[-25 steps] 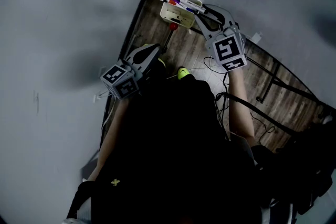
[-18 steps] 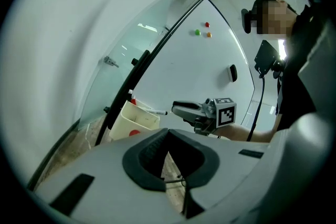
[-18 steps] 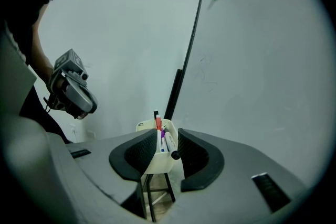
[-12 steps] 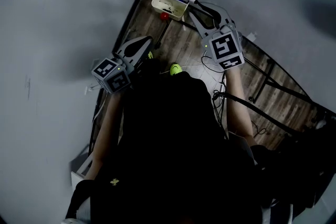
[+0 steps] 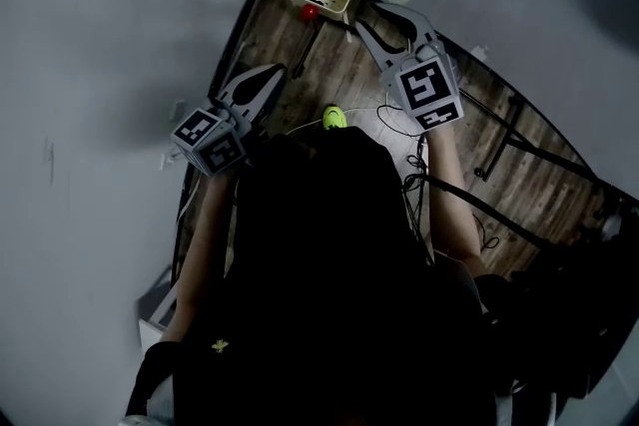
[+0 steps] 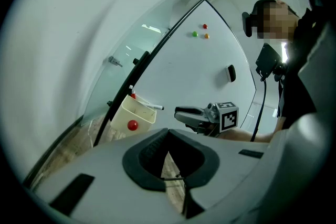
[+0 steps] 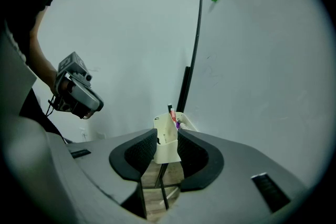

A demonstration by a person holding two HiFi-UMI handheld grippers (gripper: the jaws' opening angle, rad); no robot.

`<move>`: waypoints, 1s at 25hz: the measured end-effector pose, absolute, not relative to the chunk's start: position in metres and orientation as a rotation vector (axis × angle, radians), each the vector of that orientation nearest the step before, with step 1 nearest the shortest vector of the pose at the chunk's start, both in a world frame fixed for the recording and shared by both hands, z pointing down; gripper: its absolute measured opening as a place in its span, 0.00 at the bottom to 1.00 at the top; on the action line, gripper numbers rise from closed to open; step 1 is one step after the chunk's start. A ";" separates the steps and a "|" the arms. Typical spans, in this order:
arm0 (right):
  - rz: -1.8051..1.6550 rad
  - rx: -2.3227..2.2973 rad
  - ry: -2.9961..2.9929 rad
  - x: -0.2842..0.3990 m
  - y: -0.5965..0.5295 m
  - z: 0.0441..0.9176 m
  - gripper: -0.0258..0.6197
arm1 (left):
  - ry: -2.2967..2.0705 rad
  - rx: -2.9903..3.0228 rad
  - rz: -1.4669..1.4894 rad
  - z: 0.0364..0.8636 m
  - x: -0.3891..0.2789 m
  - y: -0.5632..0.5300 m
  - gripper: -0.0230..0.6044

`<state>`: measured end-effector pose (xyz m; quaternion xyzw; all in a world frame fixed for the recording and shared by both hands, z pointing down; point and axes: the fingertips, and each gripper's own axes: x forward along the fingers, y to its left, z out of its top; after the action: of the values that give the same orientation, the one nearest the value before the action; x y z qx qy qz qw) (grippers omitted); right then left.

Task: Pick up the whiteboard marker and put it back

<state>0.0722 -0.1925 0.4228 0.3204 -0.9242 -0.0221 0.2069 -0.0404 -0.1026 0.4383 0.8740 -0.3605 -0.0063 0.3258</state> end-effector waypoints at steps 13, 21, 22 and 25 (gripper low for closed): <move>-0.010 0.898 -2.515 0.049 -0.135 0.433 0.22 | -0.903 2.304 -0.037 0.447 -0.072 -0.058 0.07; -0.017 0.931 -2.492 0.033 -0.105 0.426 0.22 | -0.862 2.334 -0.039 0.445 -0.088 -0.031 0.07; -0.015 0.938 -2.490 0.032 -0.101 0.424 0.22 | -0.854 2.338 -0.045 0.444 -0.090 -0.028 0.07; -0.012 0.956 -2.486 0.027 -0.092 0.420 0.21 | -0.837 2.354 -0.061 0.439 -0.094 -0.023 0.07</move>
<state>0.0266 -0.0922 0.4196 0.3486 -0.9069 -0.0045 0.2366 -0.0939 -0.0226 0.4387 0.8938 -0.3177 -0.0232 0.3155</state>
